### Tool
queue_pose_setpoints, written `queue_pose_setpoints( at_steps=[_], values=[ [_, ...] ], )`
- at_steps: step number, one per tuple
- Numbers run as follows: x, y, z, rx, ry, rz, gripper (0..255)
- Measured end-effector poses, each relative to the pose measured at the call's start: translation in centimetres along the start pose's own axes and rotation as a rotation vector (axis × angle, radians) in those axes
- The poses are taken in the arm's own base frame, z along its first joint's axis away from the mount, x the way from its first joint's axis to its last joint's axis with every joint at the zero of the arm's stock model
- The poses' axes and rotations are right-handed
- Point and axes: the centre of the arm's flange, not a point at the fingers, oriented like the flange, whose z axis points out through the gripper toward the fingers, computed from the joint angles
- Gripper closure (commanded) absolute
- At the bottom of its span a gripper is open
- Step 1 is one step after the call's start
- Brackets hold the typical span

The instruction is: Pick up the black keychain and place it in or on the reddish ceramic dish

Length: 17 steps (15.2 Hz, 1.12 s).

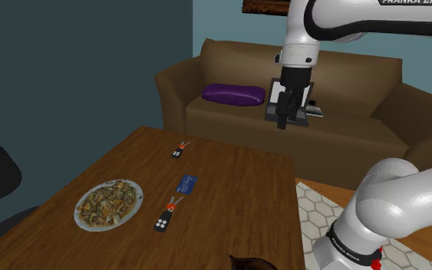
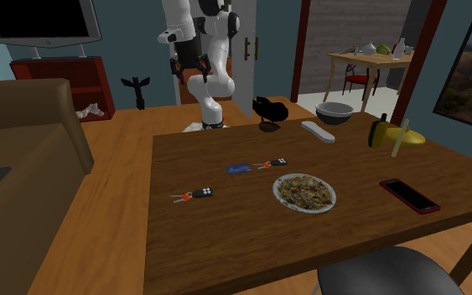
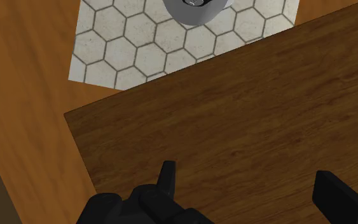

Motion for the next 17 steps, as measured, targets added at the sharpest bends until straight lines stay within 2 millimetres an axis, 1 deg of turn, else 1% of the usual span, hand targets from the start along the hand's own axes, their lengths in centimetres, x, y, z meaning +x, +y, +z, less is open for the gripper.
queue_pose_setpoints(
  at_steps=[1, 3, 4, 9, 14, 16, 17],
  values=[
    [0.0, 0.0, 0.0, 0.000, 0.000, 0.000, 0],
    [0.3, -1.5, 0.8, -0.004, 0.006, 0.006, 0],
    [0.8, -2.2, 1.4, -0.006, 0.010, 0.010, 0],
    [2.8, -7.9, 4.5, -0.019, 0.034, 0.034, 0],
    [4.8, -12.7, 7.5, -0.033, 0.059, 0.060, 0],
    [6.2, -15.2, 9.0, -0.039, 0.069, 0.070, 0],
    [6.4, -16.4, 9.5, -0.041, 0.075, 0.075, 0]
  ],
)
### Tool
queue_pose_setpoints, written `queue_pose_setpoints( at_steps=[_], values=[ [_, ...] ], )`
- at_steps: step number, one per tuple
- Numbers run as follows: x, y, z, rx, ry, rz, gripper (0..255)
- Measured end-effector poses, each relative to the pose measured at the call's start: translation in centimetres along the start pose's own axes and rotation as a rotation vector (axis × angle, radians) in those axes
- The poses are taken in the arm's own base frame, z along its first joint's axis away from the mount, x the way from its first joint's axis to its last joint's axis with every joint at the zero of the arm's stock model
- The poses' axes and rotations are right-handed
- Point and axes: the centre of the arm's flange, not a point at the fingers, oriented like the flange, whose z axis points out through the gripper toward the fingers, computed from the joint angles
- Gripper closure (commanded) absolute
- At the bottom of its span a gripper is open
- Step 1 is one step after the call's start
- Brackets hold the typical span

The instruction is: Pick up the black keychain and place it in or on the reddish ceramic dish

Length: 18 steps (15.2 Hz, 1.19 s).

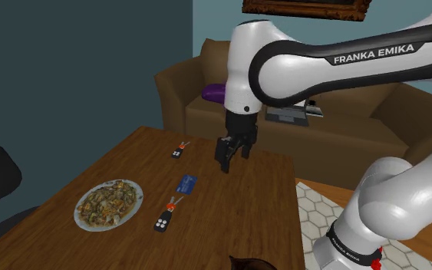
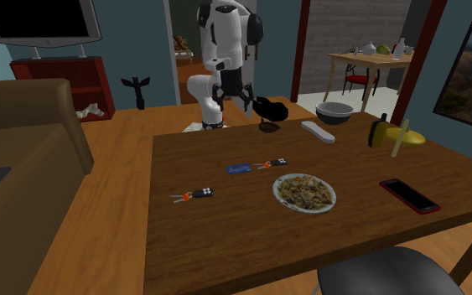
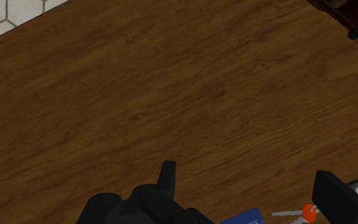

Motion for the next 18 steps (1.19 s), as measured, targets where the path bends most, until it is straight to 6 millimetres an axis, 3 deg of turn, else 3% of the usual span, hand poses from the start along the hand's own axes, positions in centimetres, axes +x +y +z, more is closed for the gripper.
queue_pose_setpoints(
  at_steps=[13, 18],
  values=[
    [5.4, -14.2, 8.1, -0.034, 0.066, 0.065, 0],
    [7.3, -18.7, 11.1, -0.046, 0.088, 0.089, 0]
  ],
)
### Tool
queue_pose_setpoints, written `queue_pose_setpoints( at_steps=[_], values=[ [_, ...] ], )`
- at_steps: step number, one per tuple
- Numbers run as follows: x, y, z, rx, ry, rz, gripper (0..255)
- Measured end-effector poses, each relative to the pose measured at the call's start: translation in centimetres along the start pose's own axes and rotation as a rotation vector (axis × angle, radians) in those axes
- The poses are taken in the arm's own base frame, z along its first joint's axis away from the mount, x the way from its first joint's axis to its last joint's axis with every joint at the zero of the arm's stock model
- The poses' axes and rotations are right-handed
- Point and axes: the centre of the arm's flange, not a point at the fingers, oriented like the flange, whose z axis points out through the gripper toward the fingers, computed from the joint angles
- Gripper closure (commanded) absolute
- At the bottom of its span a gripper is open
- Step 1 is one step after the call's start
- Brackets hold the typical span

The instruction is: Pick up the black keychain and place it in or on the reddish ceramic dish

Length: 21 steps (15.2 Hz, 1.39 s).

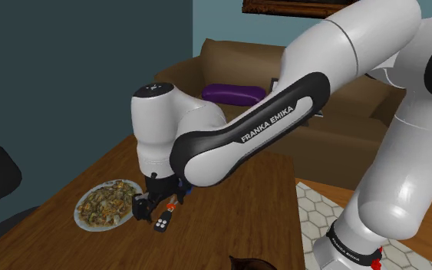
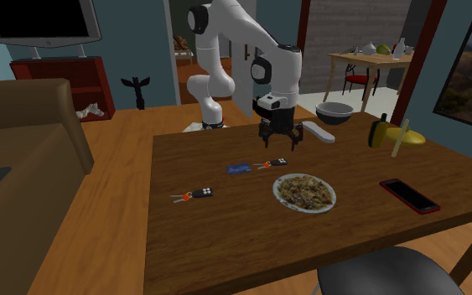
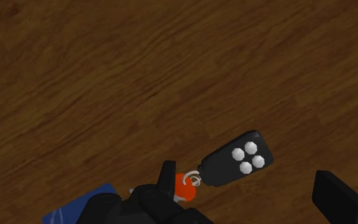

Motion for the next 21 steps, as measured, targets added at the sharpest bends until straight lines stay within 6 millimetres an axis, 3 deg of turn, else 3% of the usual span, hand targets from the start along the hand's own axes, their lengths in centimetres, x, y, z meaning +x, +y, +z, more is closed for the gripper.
queue_pose_setpoints(
  at_steps=[7, 13, 14, 21],
  values=[
    [0.2, -0.5, 3.7, -0.001, 0.003, 0.004, 0],
    [0.2, -0.6, 4.2, -0.001, 0.004, 0.004, 0],
    [0.2, -0.6, 4.2, -0.001, 0.004, 0.004, 255],
    [0.2, -0.6, 4.2, -0.001, 0.004, 0.004, 255]
  ],
)
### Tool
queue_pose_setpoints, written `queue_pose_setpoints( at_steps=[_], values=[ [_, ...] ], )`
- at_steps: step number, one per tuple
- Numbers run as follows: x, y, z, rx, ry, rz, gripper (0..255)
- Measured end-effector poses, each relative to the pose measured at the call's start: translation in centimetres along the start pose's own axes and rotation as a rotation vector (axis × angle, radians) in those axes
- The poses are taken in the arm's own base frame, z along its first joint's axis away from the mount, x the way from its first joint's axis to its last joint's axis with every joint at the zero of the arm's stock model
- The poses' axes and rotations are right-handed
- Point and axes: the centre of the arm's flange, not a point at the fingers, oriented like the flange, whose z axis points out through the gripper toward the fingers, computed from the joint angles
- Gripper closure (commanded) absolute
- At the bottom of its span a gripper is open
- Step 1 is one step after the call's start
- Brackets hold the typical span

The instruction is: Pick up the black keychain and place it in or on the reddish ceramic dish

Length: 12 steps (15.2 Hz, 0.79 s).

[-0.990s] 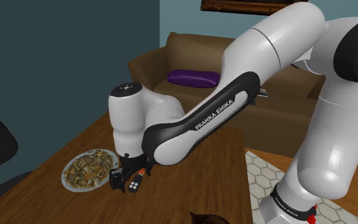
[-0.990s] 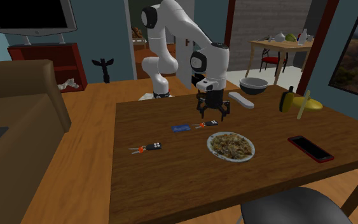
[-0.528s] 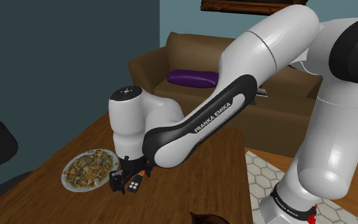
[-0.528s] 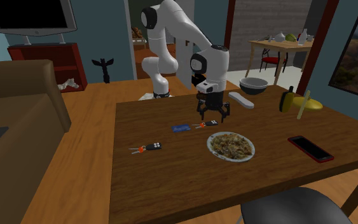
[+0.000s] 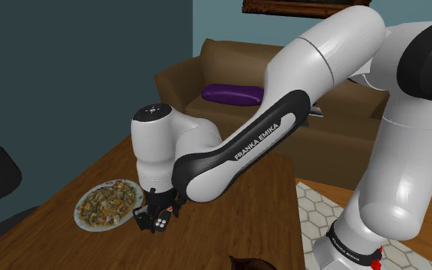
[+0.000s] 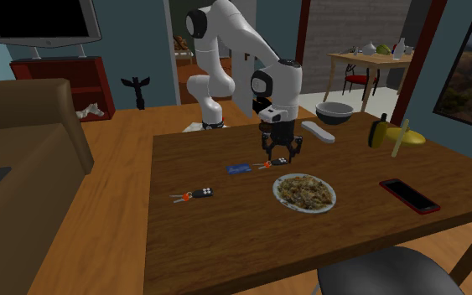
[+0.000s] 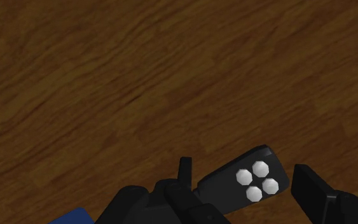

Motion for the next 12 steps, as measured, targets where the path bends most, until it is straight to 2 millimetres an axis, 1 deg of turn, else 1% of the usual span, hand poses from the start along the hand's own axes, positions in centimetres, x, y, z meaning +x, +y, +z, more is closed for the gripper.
queue_pose_setpoints(
  at_steps=[4, 12],
  values=[
    [0.0, 0.0, -0.2, 0.000, 0.000, 0.000, 255],
    [0.1, -0.1, -4.2, 0.000, 0.000, 0.000, 255]
  ],
)
